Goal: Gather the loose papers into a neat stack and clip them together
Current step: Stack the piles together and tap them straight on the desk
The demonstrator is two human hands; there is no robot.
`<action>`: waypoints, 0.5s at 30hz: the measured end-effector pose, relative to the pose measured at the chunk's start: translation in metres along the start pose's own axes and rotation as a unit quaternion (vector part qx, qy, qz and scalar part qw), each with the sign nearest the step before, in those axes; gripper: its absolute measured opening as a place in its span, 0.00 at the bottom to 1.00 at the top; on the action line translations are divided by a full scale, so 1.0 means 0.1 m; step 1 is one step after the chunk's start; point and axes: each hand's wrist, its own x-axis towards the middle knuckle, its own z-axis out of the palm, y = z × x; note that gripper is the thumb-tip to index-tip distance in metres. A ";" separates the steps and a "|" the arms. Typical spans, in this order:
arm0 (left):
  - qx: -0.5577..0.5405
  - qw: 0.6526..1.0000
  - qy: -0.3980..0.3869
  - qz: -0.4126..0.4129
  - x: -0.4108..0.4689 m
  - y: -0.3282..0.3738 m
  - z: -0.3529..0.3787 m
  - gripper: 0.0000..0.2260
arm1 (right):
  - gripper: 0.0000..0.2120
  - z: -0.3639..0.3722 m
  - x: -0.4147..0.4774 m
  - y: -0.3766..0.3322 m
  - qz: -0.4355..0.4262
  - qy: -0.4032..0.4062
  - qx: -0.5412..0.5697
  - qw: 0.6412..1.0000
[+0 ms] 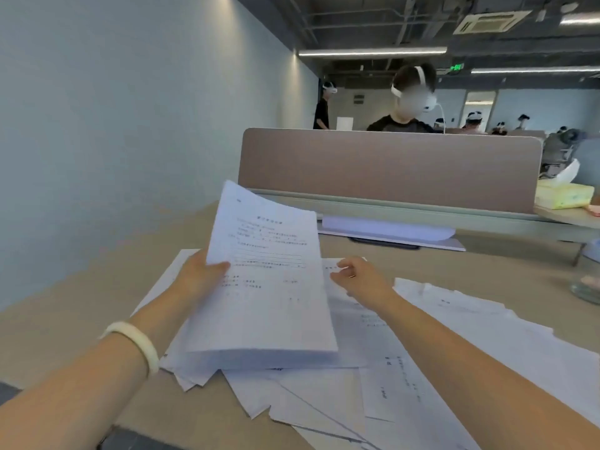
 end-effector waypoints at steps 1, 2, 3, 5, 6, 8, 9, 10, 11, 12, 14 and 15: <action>0.000 1.000 0.019 -0.015 0.06 -0.10 -0.14 0.13 | 0.21 0.07 0.05 0.03 -0.019 -0.014 -0.088 0.996; -0.002 0.999 0.038 -0.027 0.10 -0.19 -0.27 0.13 | 0.23 0.13 0.10 0.05 -0.036 -0.036 -0.159 0.986; -0.009 0.998 0.054 -0.040 0.12 -0.27 -0.39 0.14 | 0.25 0.19 0.14 0.05 -0.051 -0.066 -0.209 0.974; -0.042 0.995 0.072 -0.056 0.08 -0.34 -0.57 0.14 | 0.27 0.31 0.22 0.05 -0.072 -0.122 -0.266 0.954; -0.058 0.993 0.080 -0.063 0.04 -0.35 -0.64 0.15 | 0.27 0.37 0.25 0.04 -0.080 -0.147 -0.280 0.945; -0.087 0.989 0.092 -0.080 -0.02 -0.38 -0.75 0.20 | 0.28 0.53 0.27 0.03 -0.094 -0.190 -0.308 0.928; -0.094 0.987 0.097 -0.092 -0.04 -0.41 -0.79 0.21 | 0.27 0.60 0.28 0.04 -0.104 -0.198 -0.334 0.916; -0.100 0.984 0.106 -0.107 -0.07 -0.44 -0.81 0.20 | 0.26 0.66 0.29 0.06 -0.116 -0.194 -0.363 0.904; -0.109 0.981 0.113 -0.118 -0.10 -0.46 -0.82 0.18 | 0.24 0.70 0.30 0.07 -0.129 -0.179 -0.382 0.898; -0.121 0.977 0.126 -0.124 -0.12 -0.49 -0.82 0.18 | 0.23 0.71 0.28 0.05 -0.139 -0.156 -0.388 0.898; -0.134 0.969 0.150 -0.145 -0.15 -0.51 -0.77 0.17 | 0.20 0.69 0.23 -0.02 -0.151 -0.123 -0.350 0.916; -0.139 0.964 0.158 -0.160 -0.17 -0.50 -0.73 0.16 | 0.19 0.66 0.20 -0.05 -0.138 -0.138 -0.291 0.937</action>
